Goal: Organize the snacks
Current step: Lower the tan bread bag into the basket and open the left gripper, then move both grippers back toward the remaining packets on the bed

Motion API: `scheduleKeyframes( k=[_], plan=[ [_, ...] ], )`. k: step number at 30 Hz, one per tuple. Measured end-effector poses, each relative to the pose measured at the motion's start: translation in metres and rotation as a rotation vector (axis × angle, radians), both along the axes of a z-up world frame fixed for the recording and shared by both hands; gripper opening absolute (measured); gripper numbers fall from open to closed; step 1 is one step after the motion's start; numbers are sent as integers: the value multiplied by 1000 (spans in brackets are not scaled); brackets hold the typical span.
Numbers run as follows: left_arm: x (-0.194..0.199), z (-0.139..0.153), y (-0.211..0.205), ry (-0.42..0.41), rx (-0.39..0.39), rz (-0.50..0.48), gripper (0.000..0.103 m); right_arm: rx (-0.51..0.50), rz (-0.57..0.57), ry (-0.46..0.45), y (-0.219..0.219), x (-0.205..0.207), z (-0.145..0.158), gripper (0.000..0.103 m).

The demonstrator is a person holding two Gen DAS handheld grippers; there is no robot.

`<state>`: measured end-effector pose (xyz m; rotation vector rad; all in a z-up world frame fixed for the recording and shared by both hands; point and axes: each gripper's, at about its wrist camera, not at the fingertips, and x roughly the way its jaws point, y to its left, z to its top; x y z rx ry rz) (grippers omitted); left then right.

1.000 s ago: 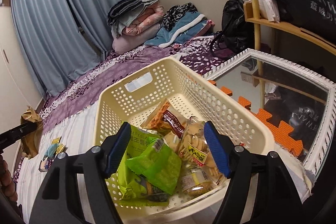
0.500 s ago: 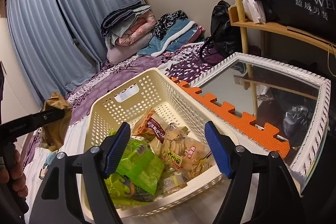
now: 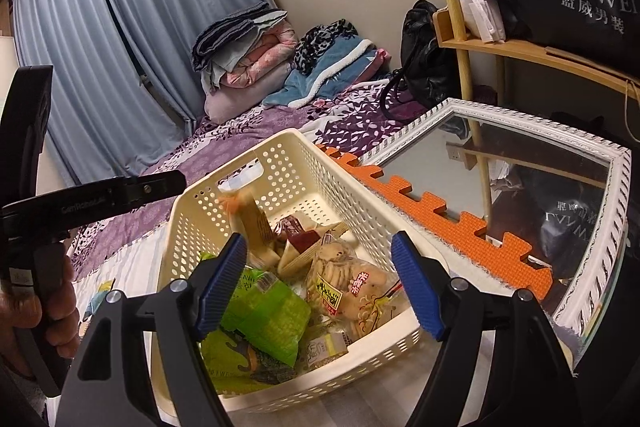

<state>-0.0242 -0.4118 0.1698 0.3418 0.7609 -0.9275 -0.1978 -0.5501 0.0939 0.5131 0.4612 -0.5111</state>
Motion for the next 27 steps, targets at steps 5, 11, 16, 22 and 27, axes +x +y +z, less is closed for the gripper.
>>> scheduleKeyframes(
  k=[5,11,16,22,27],
  plan=[
    [4,-2,3,-1,17,7,67,5,1,1,0,2,0,74],
    [15,-3,20,11,12,73,96,0,20,4,5,10,2,81],
    [23,-7,33,32,18,112,98,-8,32,9,10,14,6,83],
    [29,-8,49,41,24,153,98,-15,40,21,15,20,10,87],
    [35,-7,63,43,26,188,100,-34,55,20,23,23,15,91]
  ],
)
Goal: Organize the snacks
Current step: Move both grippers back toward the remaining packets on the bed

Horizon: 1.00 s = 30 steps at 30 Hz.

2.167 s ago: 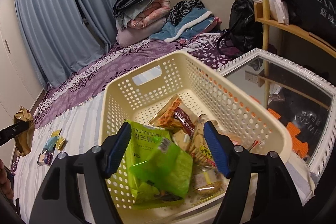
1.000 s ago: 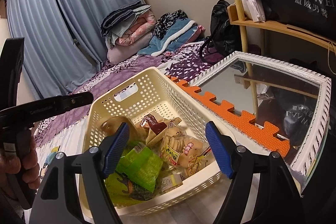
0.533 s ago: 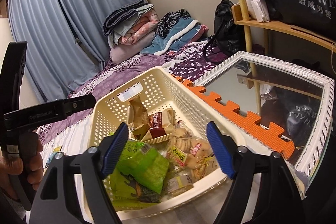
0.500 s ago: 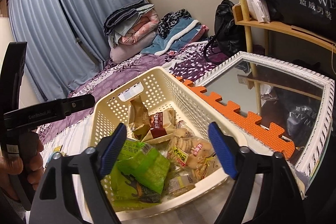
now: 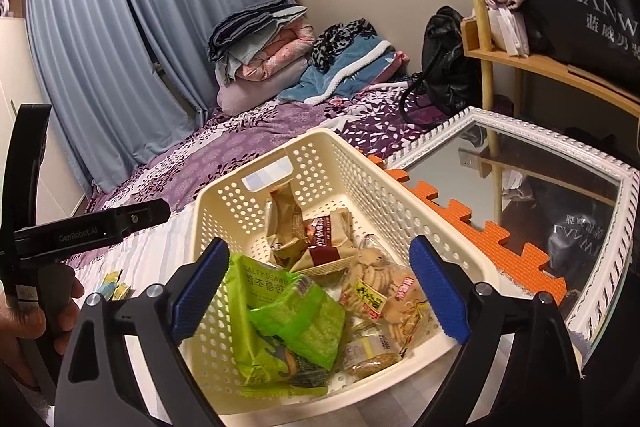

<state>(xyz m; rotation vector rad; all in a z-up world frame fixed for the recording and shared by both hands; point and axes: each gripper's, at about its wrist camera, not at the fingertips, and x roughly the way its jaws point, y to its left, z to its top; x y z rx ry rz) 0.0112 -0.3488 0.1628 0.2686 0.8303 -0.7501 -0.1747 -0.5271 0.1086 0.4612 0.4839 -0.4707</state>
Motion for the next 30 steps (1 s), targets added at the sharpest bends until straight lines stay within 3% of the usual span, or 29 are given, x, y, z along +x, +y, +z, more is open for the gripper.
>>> scheduleKeyframes(
  k=[3,16,30],
  plan=[
    [3,-1,11,5,0,18,100,-1,9,4,4,3,1,95],
    [17,-8,66,33,-27,123,100,-34,81,-10,36,15,16,96],
    [51,-33,169,85,-46,307,100,-74,271,19,105,60,20,96]
  ],
)
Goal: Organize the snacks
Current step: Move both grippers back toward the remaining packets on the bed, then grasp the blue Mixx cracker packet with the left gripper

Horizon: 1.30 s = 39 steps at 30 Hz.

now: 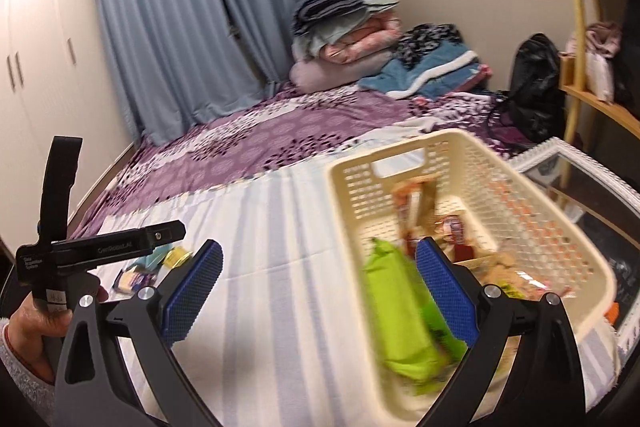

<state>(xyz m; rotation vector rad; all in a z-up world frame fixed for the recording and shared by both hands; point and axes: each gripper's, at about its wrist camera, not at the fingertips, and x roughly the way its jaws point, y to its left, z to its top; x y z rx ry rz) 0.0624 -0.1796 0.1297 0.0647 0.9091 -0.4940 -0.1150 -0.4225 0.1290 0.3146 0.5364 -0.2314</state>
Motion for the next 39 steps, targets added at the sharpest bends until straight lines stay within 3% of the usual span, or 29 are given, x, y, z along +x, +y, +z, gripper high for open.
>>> scheduleKeyframes(
  k=[11,23,32,35,39],
  plan=[
    [36,-35,102,81,-2,246,100,-3,126,73,50,32,-17,96],
    [78,-77,173,195,30,525,100,10,187,126,72,55,-35,96],
    [100,-108,185,257,16,619,100,21,190,144,72,59,-41,96],
    [106,-116,182,262,72,629,100,21,193,146,73,59,-41,96],
    [102,-125,188,274,80,613,100,15,199,142,77,59,-40,96]
  ],
)
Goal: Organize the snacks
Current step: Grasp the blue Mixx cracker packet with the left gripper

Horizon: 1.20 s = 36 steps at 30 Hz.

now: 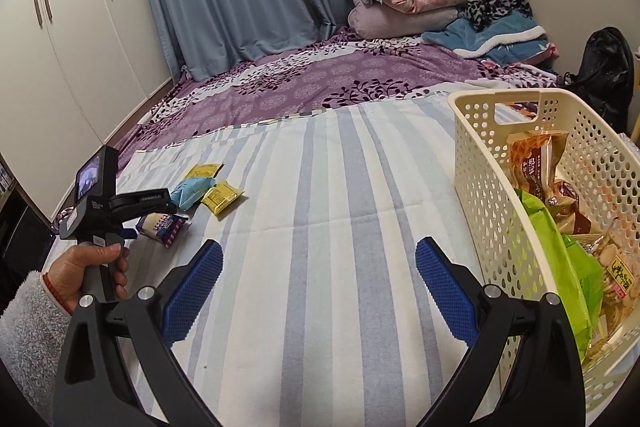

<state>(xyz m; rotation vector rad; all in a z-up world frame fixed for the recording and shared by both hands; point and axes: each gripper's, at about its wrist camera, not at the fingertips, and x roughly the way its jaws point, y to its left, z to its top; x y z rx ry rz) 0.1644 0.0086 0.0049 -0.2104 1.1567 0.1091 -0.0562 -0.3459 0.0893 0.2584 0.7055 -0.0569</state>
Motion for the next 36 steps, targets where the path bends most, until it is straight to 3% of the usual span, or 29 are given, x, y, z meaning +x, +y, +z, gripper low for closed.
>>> scheduleKeyframes(
  k=[14,19,21,22,30,36],
  plan=[
    [-27,3,43,-59,25,-50,100,-24,63,24,29,9,-3,96],
    [-23,3,45,-86,-16,-68,77,-48,89,45,42,15,-7,96],
    [-22,4,42,-102,-26,-92,54,-54,95,54,46,18,-10,96],
    [-22,5,41,-108,-30,-104,50,-60,101,59,48,20,-12,96],
    [-32,15,52,-143,-68,-130,45,-88,191,79,77,54,-25,96],
    [-47,25,72,-163,-88,-127,43,-120,321,81,116,113,-36,96]
  ],
)
